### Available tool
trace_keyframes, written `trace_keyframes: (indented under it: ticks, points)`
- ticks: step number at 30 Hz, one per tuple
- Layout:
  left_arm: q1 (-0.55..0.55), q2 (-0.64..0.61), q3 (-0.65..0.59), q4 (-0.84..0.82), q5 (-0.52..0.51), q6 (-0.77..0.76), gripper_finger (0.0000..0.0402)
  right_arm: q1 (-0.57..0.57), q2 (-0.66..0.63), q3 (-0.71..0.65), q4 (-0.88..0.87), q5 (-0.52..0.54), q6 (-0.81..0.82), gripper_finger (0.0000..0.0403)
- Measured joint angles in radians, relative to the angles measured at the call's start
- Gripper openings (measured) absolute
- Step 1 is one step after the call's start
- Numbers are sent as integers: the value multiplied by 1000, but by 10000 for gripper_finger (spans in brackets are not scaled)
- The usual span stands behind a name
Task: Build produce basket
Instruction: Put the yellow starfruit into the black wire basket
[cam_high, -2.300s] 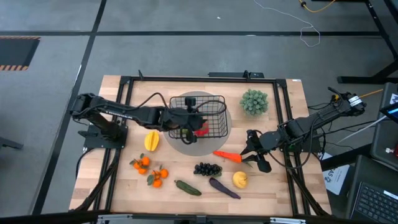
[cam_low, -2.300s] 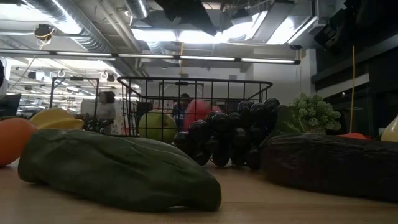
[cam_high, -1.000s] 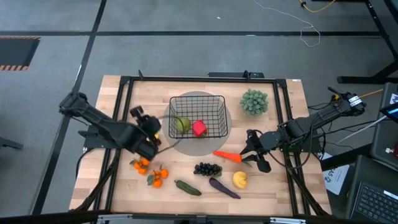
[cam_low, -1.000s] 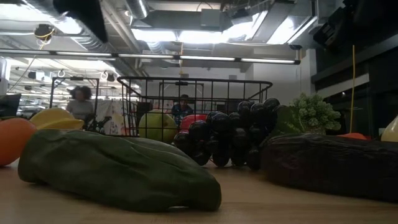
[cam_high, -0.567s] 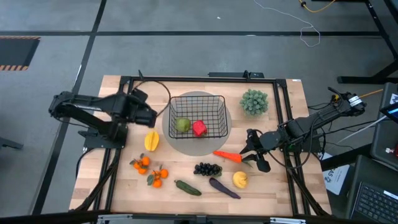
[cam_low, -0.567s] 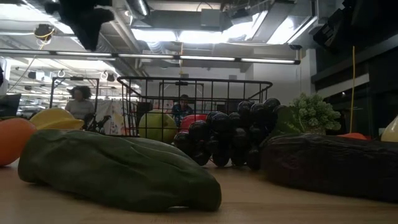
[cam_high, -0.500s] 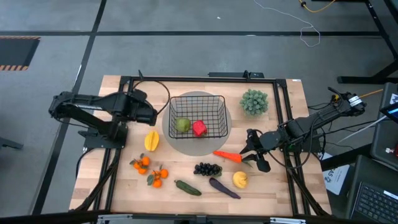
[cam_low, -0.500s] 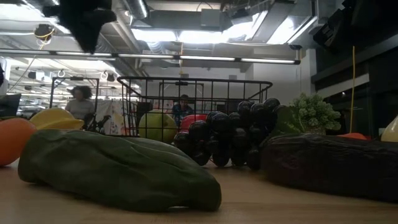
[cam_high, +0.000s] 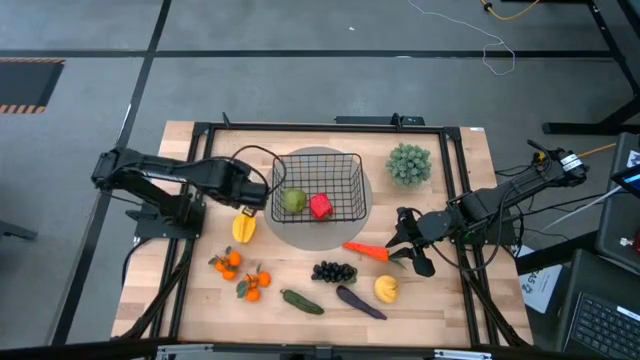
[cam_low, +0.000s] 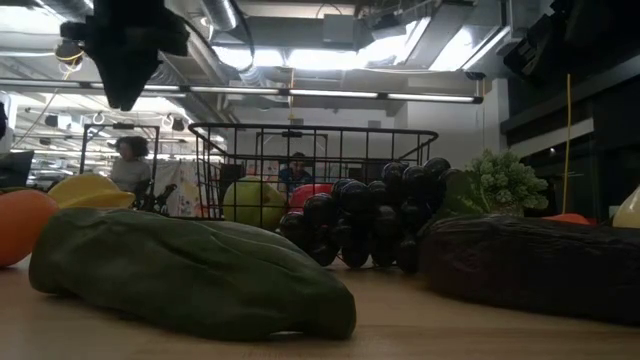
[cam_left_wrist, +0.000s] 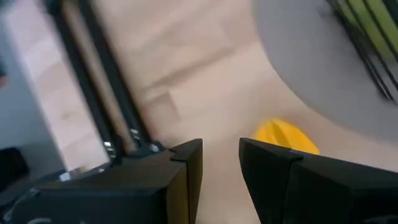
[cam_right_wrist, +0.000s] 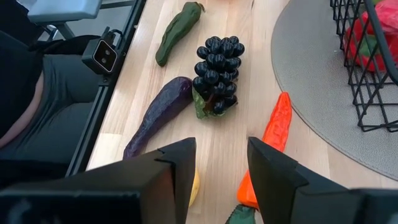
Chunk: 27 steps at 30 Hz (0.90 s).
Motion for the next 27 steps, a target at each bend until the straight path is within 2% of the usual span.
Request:
trace_keyframes:
  ticks: [5, 8, 12, 17, 20, 22, 27]
  points:
    - [24, 3, 0, -69, 209, 144, 94, 0, 0, 0, -8, 0, -1, 134]
    - [15, -36, 0, -70, 233, 207, 94, 0, 0, 0, -9, 0, 1, 134]
    - [-26, -114, 0, -70, 156, 273, 94, 0, 0, 0, -13, 0, 2, 134]
    - [-81, -220, 0, -69, 70, 179, 94, 0, 0, 0, -13, 0, 3, 134]
    - [-109, -277, -21, -55, -29, 117, 94, 0, 0, 0, -13, 0, 2, 134]
    - [-119, -310, -57, -36, -73, 75, 94, 0, 0, 0, -13, 0, 2, 134]
    - [-129, -381, -194, 35, -82, -28, 94, 0, 0, 0, -13, 0, 3, 134]
